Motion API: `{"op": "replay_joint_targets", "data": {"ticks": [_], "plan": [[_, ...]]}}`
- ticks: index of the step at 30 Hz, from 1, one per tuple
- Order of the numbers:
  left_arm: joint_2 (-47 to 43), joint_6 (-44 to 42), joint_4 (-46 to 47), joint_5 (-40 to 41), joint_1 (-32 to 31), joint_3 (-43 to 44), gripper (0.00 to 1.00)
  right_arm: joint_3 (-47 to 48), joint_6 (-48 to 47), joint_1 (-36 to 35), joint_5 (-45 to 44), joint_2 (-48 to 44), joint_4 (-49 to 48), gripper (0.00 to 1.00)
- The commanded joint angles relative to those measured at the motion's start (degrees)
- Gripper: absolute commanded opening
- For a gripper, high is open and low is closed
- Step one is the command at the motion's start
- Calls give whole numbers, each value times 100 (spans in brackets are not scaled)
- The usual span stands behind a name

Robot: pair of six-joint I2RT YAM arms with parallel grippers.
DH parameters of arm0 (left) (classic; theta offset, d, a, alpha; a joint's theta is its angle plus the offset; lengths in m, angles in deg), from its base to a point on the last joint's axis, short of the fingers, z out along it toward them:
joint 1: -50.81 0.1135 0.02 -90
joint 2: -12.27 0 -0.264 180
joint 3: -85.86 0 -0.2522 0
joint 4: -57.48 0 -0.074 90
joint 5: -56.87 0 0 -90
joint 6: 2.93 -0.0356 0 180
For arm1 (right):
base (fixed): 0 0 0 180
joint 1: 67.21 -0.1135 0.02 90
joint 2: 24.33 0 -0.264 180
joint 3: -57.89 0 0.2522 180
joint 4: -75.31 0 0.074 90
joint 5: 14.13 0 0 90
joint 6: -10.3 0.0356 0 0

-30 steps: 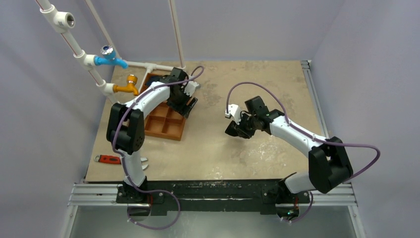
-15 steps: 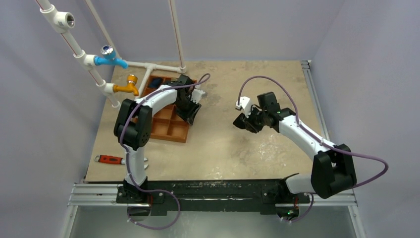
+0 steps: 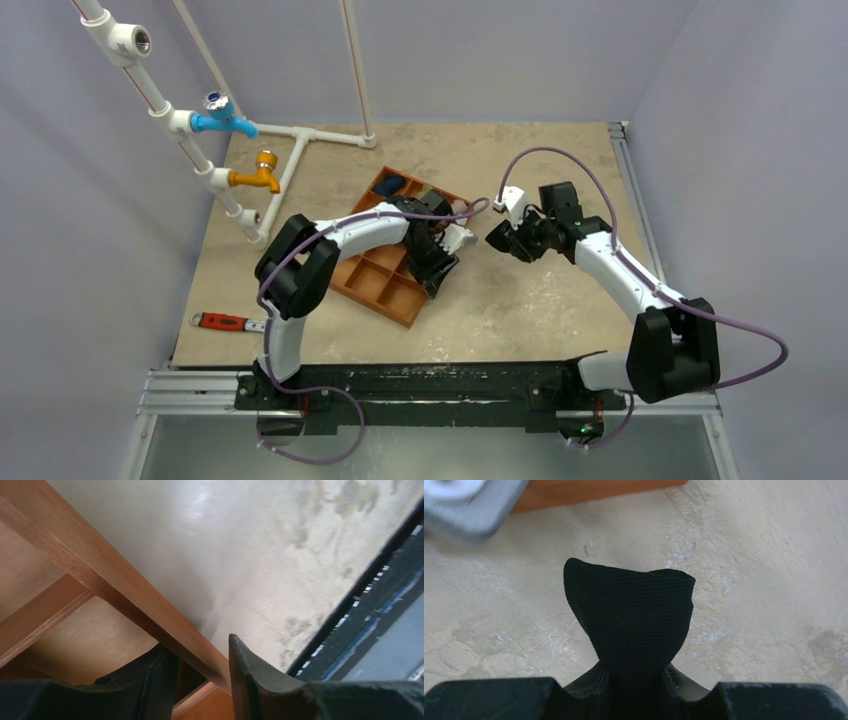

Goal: Roll the underwear
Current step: Move the storage box to the center of the board, then place the underwear in the storage box.

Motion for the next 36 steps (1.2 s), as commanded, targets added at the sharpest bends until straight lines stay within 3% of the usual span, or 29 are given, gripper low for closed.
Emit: {"op": "replay_joint_targets", "data": {"ticks": [1, 4, 13, 21, 29, 36], "plan": [[-12, 395, 212, -553, -346, 19, 42, -7, 13, 261, 26, -191, -21, 0], [-100, 640, 349, -687, -397, 98, 50, -7, -17, 390, 43, -237, 43, 0], [-508, 821, 571, -1236, -363, 16, 59, 137, -220, 628, 63, -86, 149, 0], [-1446, 343, 411, -1628, 459, -77, 67, 942, -460, 579, 238, 282, 460, 0], [-1689, 206, -150, -959, 1759, 113, 68, 1708, -550, -561, -269, 880, 604, 0], [-1260, 277, -424, -174, 2692, 370, 68, 2388, -890, -1417, -719, 1467, 836, 0]]}}
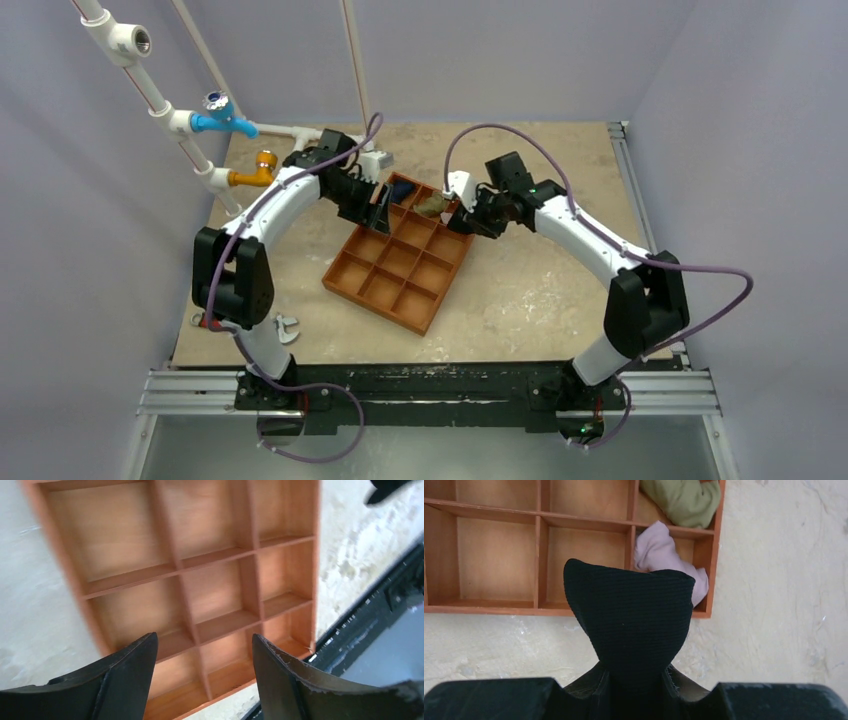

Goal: Roll the underwear
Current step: Place the underwear in the storage box.

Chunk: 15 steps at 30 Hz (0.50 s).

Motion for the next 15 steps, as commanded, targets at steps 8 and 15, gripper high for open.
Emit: {"op": "replay_joint_targets", "data": {"ticks": [8, 15], "plan": [[733, -92, -108, 1078, 602, 507, 68, 1038, -895, -810, -720, 802, 601, 0], [947, -32, -75, 1022, 657, 578, 69, 1108, -1441, -1140, -1195, 1193, 592, 0]]}}
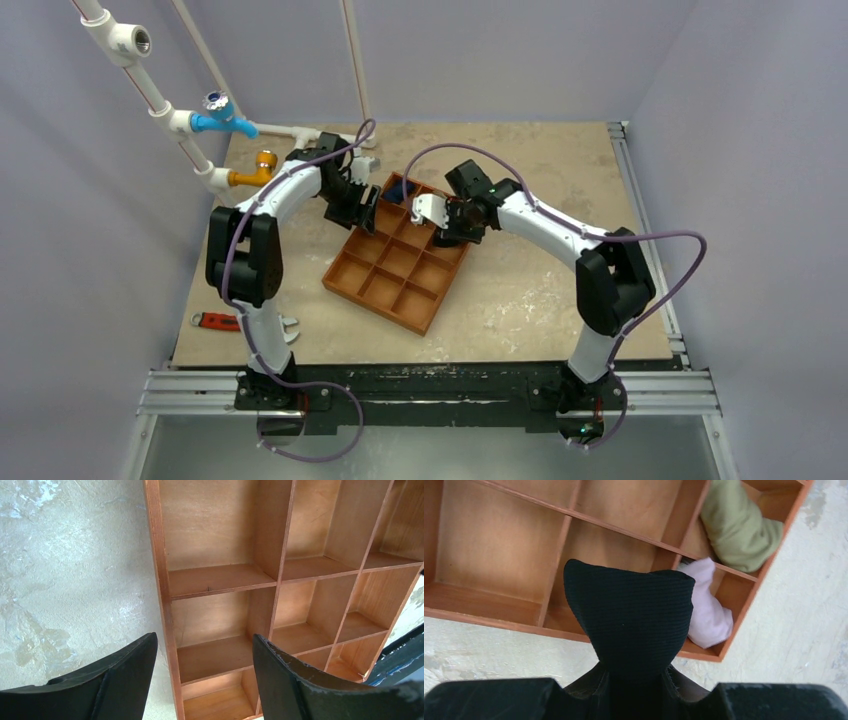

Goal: Roll the underwear
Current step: Place the underwear in the storage box.

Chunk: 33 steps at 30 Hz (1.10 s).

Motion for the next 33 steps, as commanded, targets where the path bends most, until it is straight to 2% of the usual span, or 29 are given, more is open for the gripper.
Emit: {"op": "replay_joint_targets", "data": {"ticks": [1, 17, 33], "plan": [[1, -16, 47, 43, 54, 238, 69, 343, -541, -196, -398, 153, 91, 0], [101, -8, 51, -130, 102, 208, 69, 561, -1325, -487, -723, 735, 311, 0], [220, -16, 22, -207, 124, 255, 69, 1116, -1678, -520, -466, 1369, 631, 0]]}}
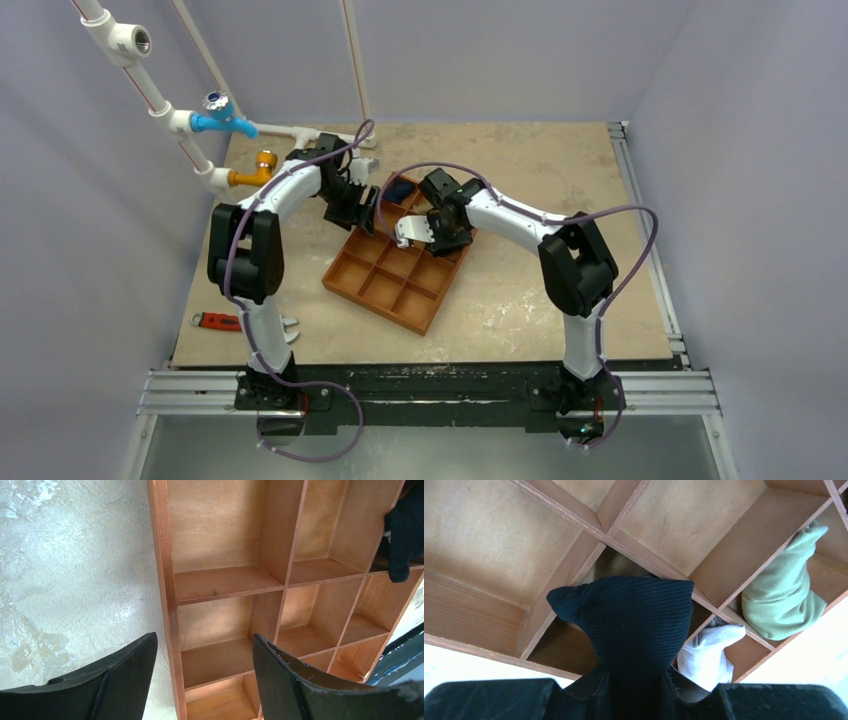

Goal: Roll the underwear
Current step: Place the underwear in the storage box.

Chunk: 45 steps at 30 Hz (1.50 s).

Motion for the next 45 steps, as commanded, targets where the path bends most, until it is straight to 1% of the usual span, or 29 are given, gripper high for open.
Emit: {"op": "replay_joint_targets", "data": {"ticks": [1, 5, 11, 18, 24, 29, 35, 41, 42, 45], "plan": [[55, -16, 25, -146, 50, 222, 69, 345, -261, -28, 202, 194, 72, 0], [81, -9, 19, -193, 54, 229, 69, 440, -335, -29, 213, 281, 153, 0], [114, -8, 9, -227, 50, 239, 68, 720, -346, -29, 749, 435, 433, 0], [121, -9, -10, -253, 50, 238, 68, 714, -346, -29, 1304, 485, 348, 0], [168, -16, -27, -286, 50, 257, 68, 689, -410, -26, 1561, 529, 319, 0], [154, -38, -44, -297, 50, 248, 68, 669, -443, 12, 1532, 709, 329, 0], [159, -34, -43, -349, 50, 248, 68, 791, -452, 57, 1499, 1055, 567, 0], [169, -56, -56, -374, 50, 249, 68, 879, -461, 82, 1146, 1332, 767, 0], [170, -58, -62, -375, 49, 249, 68, 931, -461, 93, 1086, 1383, 835, 0], [170, -76, -71, -371, 50, 248, 68, 1114, -420, 107, 871, 1505, 1047, 6]]}}
